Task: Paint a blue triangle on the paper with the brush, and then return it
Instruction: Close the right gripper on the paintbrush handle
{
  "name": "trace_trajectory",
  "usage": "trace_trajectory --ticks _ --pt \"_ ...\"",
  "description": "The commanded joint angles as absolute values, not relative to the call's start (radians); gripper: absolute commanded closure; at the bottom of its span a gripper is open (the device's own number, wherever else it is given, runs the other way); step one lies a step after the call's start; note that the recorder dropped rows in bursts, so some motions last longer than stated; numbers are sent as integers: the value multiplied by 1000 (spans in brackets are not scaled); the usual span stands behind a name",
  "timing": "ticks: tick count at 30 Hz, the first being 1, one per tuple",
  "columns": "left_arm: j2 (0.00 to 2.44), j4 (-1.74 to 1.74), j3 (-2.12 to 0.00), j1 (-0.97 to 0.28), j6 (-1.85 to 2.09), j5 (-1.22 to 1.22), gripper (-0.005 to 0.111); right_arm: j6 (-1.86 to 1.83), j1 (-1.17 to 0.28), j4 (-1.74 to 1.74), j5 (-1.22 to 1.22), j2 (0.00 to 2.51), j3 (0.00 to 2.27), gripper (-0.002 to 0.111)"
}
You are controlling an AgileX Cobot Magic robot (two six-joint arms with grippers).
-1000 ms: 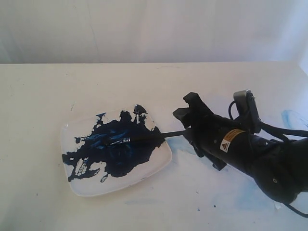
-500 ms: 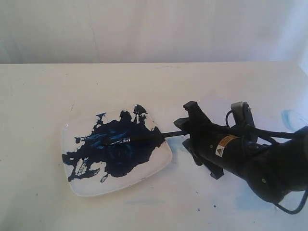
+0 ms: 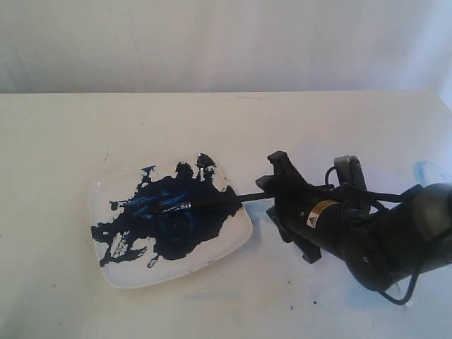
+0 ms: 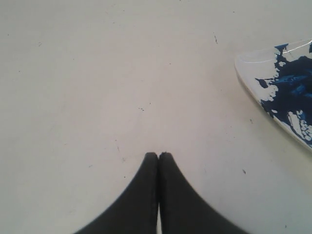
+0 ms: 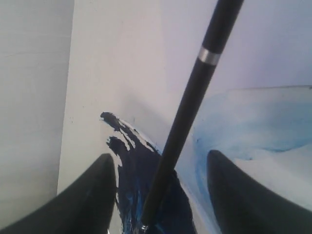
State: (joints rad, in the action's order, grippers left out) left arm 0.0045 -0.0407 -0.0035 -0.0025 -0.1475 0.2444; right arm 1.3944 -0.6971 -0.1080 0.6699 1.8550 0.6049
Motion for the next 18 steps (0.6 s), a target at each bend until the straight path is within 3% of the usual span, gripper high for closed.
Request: trace_trajectory --ticks 1,18 --pt "0 -38 0 -1 -154 244 107 1392 -698 -142 707 1878 608 55" --pt "0 -38 0 -1 -154 244 107 1392 -696 -192 708 1929 677 55"
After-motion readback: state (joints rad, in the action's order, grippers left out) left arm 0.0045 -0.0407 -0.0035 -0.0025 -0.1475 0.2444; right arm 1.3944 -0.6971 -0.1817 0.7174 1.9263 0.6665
